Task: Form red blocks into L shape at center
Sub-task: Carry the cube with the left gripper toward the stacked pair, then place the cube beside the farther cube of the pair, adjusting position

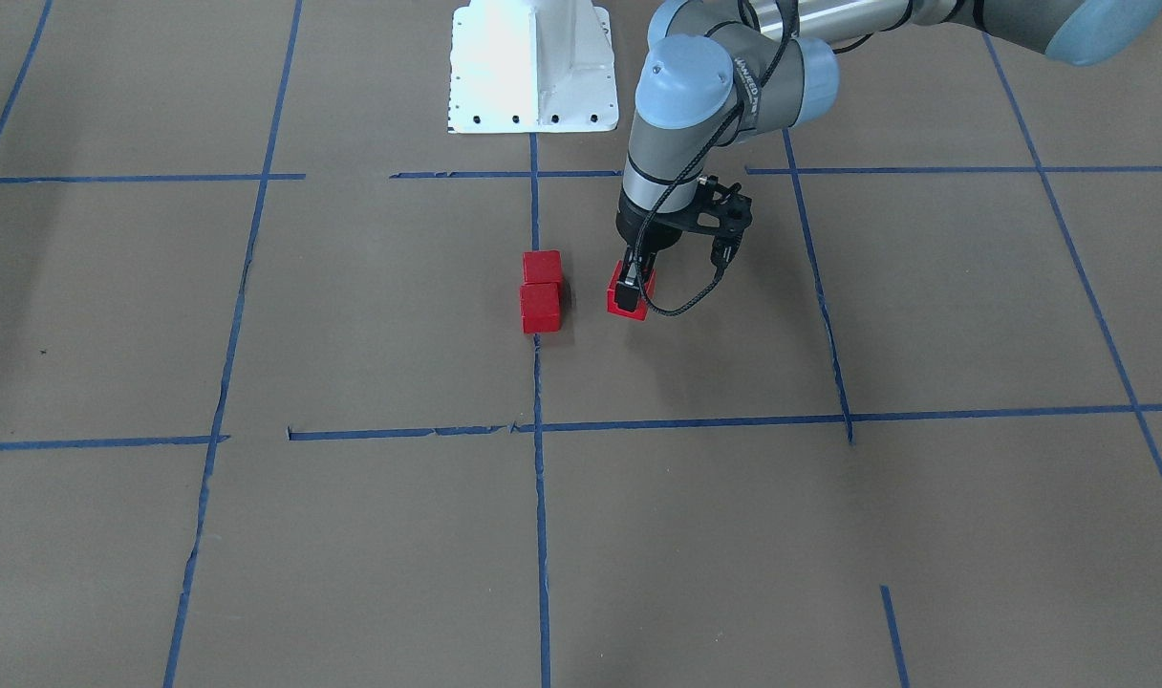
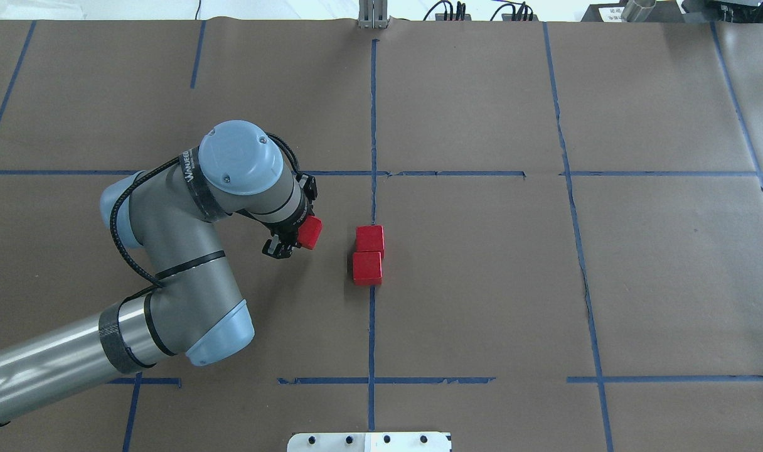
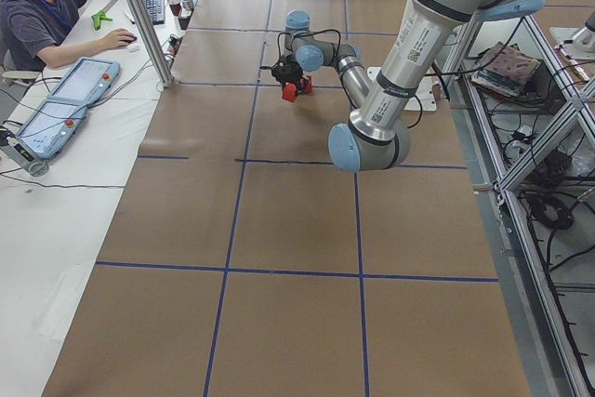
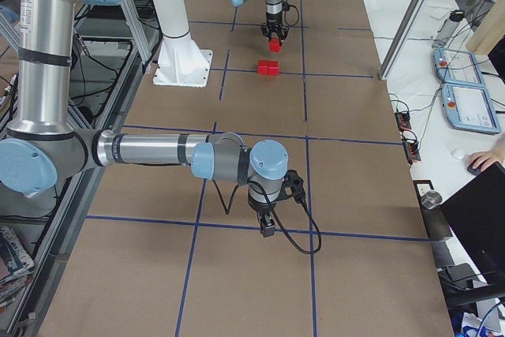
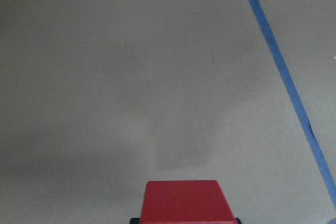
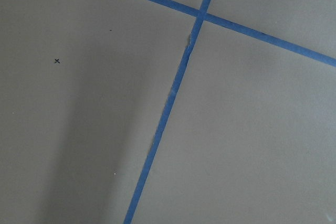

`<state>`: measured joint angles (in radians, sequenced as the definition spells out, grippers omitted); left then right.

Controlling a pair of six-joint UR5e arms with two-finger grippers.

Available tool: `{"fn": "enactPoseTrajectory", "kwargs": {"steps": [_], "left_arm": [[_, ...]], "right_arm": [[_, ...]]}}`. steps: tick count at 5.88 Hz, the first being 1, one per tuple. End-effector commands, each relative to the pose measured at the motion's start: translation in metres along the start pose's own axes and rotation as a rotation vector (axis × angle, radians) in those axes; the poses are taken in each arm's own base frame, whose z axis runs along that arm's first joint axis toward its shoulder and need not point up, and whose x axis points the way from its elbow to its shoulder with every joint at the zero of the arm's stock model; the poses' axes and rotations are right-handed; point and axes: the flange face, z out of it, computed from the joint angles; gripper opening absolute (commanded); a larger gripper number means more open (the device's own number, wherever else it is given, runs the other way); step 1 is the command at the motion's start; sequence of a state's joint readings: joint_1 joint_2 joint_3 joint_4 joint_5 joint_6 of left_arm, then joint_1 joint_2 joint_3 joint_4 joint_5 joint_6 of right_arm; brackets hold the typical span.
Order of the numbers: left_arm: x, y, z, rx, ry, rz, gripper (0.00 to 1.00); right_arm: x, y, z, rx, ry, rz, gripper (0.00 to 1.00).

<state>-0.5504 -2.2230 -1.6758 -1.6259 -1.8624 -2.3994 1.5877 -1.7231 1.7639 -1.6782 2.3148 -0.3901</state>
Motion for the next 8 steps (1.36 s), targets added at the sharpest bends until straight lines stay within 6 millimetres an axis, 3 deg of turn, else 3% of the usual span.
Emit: {"fn": "enactPoseTrajectory", "kwargs": {"steps": [1, 5, 8], "left_arm": [[0.011, 0.026, 0.012, -0.007, -0.012, -0.001, 0.08], [0.017, 0.033, 0.037, -0.041, -0.006, -0.077, 0.08], [0.015, 0.034, 0.041, -0.049, -0.026, -0.093, 0.08]], "right_arm": [[0.001, 0.001, 0.001, -0.003, -0.001, 0.0, 1.0], [0.002, 0.003, 0.004, -0.007, -0.003, 0.003, 1.0], [0.002, 0.003, 0.004, -0.007, -0.003, 0.003, 1.0]]}}
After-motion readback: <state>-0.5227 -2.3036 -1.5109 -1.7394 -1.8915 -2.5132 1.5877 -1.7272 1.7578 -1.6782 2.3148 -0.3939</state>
